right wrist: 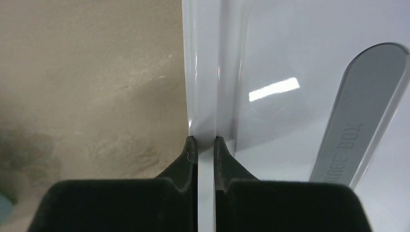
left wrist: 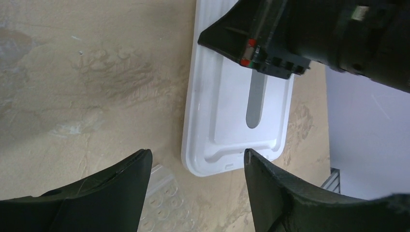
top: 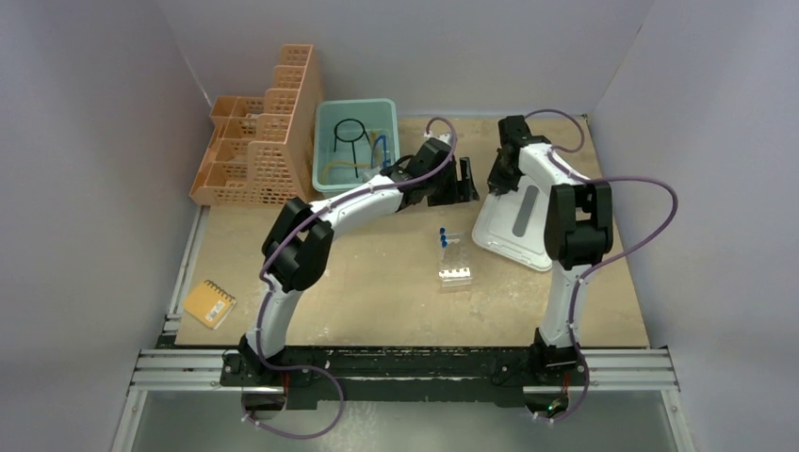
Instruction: Organize the chemistry lab equipment
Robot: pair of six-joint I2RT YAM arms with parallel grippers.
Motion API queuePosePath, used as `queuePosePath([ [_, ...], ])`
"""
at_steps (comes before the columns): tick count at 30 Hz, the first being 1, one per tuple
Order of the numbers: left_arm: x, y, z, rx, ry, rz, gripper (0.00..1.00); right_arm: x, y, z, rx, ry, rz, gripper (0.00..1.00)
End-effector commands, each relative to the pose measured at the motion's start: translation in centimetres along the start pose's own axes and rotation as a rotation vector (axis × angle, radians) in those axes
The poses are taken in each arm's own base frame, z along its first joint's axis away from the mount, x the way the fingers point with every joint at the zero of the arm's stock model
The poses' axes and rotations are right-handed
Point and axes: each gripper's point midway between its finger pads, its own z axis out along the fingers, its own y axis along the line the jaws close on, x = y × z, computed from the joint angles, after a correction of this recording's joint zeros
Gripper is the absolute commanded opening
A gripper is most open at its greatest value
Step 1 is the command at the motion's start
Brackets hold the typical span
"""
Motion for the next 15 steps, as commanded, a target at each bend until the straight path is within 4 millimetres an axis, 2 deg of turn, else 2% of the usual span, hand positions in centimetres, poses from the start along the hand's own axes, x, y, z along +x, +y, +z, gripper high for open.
queuePosePath([
  [1,-1.1,-2.7,0.5,0.119,0.011,-0.039,0.69,-3.9,2.2,-7.0,-0.153,-0.143,0.028,0.00],
  [6,-0.4,-3.3,1.0,0.167,0.051,-0.063,0.69,-4.9,2.9,-9.9,-0.223,-0.179,0.026,0.00],
  [11,0.0,-5.5,0.7,0.283,0.082,-0.103,0.69,-4.6,3.8,-11.0,-0.303,-0.152,0.037,0.00],
  [15,0.2,-6.0,0.3,0.333,0.082,-0.120,0.65,-4.7,4.5,-11.9,-0.365,-0.143,0.044,0.00],
])
